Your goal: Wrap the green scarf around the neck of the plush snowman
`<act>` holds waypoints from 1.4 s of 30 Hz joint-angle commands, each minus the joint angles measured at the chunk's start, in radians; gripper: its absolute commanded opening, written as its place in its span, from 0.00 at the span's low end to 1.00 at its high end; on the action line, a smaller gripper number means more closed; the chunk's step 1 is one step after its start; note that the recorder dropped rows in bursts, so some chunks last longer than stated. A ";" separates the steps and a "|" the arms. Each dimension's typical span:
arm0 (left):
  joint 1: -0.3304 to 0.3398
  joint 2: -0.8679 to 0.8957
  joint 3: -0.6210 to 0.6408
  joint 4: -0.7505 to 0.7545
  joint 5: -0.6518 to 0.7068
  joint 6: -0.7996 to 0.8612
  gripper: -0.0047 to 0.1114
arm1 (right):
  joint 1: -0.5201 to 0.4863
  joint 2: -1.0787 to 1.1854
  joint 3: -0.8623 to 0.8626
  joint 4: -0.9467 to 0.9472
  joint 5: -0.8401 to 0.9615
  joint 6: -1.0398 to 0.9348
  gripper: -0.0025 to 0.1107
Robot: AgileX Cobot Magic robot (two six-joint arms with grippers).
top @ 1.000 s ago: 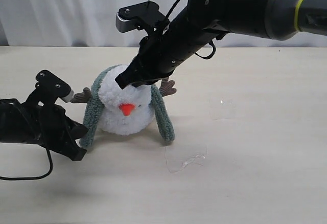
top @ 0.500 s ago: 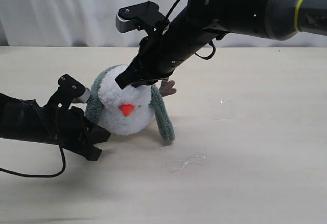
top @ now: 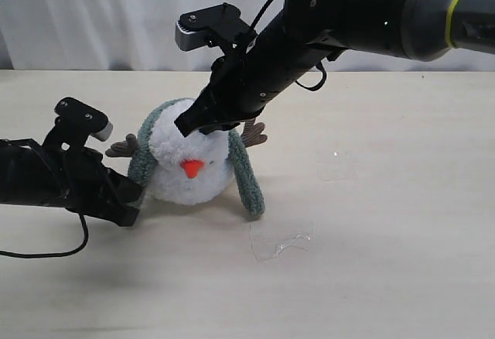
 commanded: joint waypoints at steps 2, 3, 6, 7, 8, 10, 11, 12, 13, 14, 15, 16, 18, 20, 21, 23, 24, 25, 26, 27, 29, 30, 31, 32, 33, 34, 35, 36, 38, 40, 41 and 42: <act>0.000 -0.007 0.005 0.026 0.041 -0.012 0.23 | 0.001 0.008 0.002 -0.006 0.019 -0.003 0.11; 0.000 -0.007 0.005 0.026 0.010 -0.012 0.23 | 0.001 0.008 0.002 -0.006 0.019 -0.003 0.11; 0.000 -0.007 0.005 0.026 -0.036 -0.020 0.25 | 0.001 0.008 0.002 -0.006 0.021 -0.003 0.11; 0.000 -0.007 0.005 0.029 -0.036 -0.020 0.29 | 0.001 0.008 0.002 -0.006 0.021 -0.003 0.11; 0.000 -0.007 0.005 0.034 -0.025 -0.020 0.33 | 0.001 0.008 0.002 -0.006 0.021 -0.003 0.11; 0.000 -0.007 0.005 0.040 0.005 -0.018 0.46 | 0.001 0.008 0.002 -0.006 0.022 -0.003 0.11; 0.000 -0.007 0.005 0.040 0.011 -0.018 0.52 | 0.001 0.008 0.002 -0.006 0.024 -0.003 0.11; 0.000 -0.007 0.005 0.037 0.009 -0.018 0.59 | 0.001 0.008 0.002 -0.006 0.026 -0.003 0.11; 0.000 -0.007 0.005 0.035 0.002 -0.018 0.62 | 0.001 0.008 0.002 -0.006 0.028 -0.003 0.11; 0.000 -0.005 0.005 0.035 -0.003 -0.018 0.64 | 0.001 0.008 0.002 -0.006 0.028 -0.003 0.11; 0.000 -0.003 0.005 0.035 -0.003 -0.018 0.64 | 0.001 0.008 0.002 -0.006 0.028 -0.003 0.11; 0.000 0.004 0.005 0.035 0.002 -0.015 0.64 | 0.001 0.008 0.002 -0.006 0.028 -0.003 0.11; 0.000 0.024 0.002 0.035 0.024 0.008 0.63 | 0.001 0.008 0.002 -0.006 0.028 -0.003 0.11; 0.000 0.049 0.001 0.012 0.076 0.043 0.63 | 0.001 0.008 0.002 -0.006 0.028 -0.003 0.11; 0.000 0.066 0.001 -0.016 0.096 0.082 0.63 | 0.001 0.008 0.002 -0.006 0.028 -0.003 0.11; 0.000 0.101 -0.001 -0.023 0.103 0.136 0.63 | 0.001 0.008 0.002 -0.006 0.027 -0.003 0.11; 0.000 0.111 -0.005 -0.023 0.103 0.136 0.63 | 0.001 0.008 0.002 -0.006 0.027 -0.003 0.11; 0.000 0.118 -0.010 -0.023 0.103 0.136 0.63 | 0.001 0.008 0.002 -0.006 0.027 -0.003 0.11; 0.000 0.120 -0.012 -0.023 0.111 0.133 0.63 | 0.001 0.008 0.002 -0.006 0.027 -0.003 0.11; 0.000 0.120 -0.012 -0.023 0.123 0.133 0.63 | 0.001 0.008 0.002 -0.006 0.027 -0.003 0.11; 0.000 0.120 -0.012 -0.023 0.170 0.129 0.61 | 0.001 0.008 0.002 -0.006 0.027 -0.003 0.11; 0.000 0.120 -0.012 -0.023 0.209 0.129 0.59 | 0.001 0.008 0.002 -0.006 0.027 -0.003 0.11; 0.000 0.120 -0.012 -0.023 0.250 0.129 0.55 | 0.001 0.008 0.002 -0.006 0.027 -0.003 0.11; 0.000 0.120 -0.012 -0.023 0.288 0.129 0.50 | 0.001 0.008 0.002 -0.006 0.027 -0.003 0.11; 0.000 0.120 -0.012 -0.023 0.311 0.129 0.46 | 0.001 0.008 0.002 -0.006 0.027 -0.003 0.11; 0.000 0.124 -0.012 -0.023 0.321 0.129 0.40 | 0.001 0.008 0.002 -0.006 0.027 -0.003 0.11; 0.000 0.127 -0.012 -0.023 0.316 0.129 0.36 | 0.001 0.008 0.002 -0.006 0.027 -0.003 0.11; 0.000 0.131 -0.012 -0.023 0.305 0.129 0.31 | 0.001 0.008 0.002 -0.006 0.027 -0.003 0.11; 0.000 0.141 -0.012 -0.023 0.296 0.129 0.21 | 0.001 0.008 0.002 -0.006 0.027 -0.003 0.11; 0.000 0.149 -0.012 -0.023 0.324 0.129 0.13 | 0.001 0.008 0.002 -0.006 0.027 -0.003 0.11; 0.000 0.152 -0.012 -0.023 0.343 0.135 0.10 | 0.001 0.008 0.002 -0.006 0.027 -0.003 0.11; 0.000 0.154 -0.016 -0.023 0.361 0.137 0.08 | 0.001 0.008 0.002 -0.006 0.027 -0.003 0.11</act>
